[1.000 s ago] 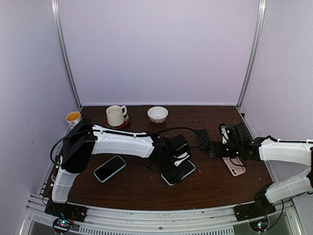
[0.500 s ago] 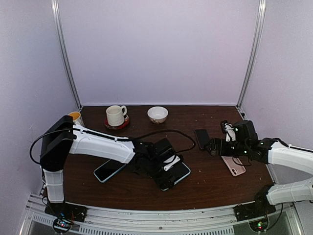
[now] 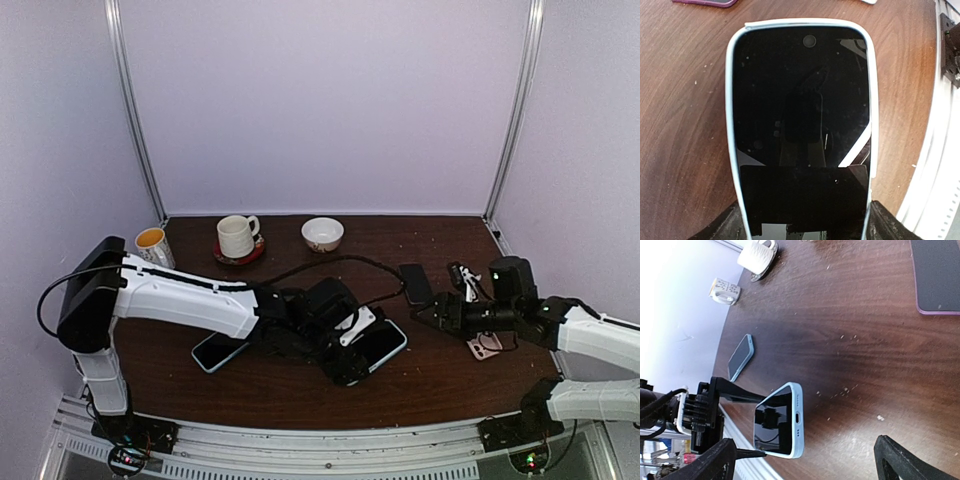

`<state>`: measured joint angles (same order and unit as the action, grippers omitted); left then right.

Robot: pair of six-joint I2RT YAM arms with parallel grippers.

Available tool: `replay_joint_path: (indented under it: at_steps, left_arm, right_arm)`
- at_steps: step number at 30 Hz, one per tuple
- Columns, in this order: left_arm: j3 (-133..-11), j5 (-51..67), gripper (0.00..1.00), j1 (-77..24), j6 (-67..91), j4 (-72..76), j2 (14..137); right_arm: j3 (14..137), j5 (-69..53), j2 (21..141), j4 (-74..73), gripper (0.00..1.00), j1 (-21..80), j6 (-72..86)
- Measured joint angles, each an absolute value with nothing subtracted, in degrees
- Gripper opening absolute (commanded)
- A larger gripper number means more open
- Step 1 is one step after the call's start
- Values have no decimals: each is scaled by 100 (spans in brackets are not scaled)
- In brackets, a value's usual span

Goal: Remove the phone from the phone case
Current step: Pick up the phone with the phone case from the center of the board, then pass from the left arm to the right

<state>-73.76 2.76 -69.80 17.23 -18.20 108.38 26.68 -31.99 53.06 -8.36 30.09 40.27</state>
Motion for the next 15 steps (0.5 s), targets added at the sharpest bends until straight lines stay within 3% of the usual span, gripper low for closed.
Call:
replay_joint_path:
  at_steps: [7,15]
  left_arm:
    - [-7253,331,48,-7024,1769,-1610,10676]
    - [-7238,373,45,-7035,1841,-1481,10499]
  right_arm:
    - [2263,-3776,5192,-268,99,3085,4880]
    - [2224,-4012,5422,246,90,3463,5360]
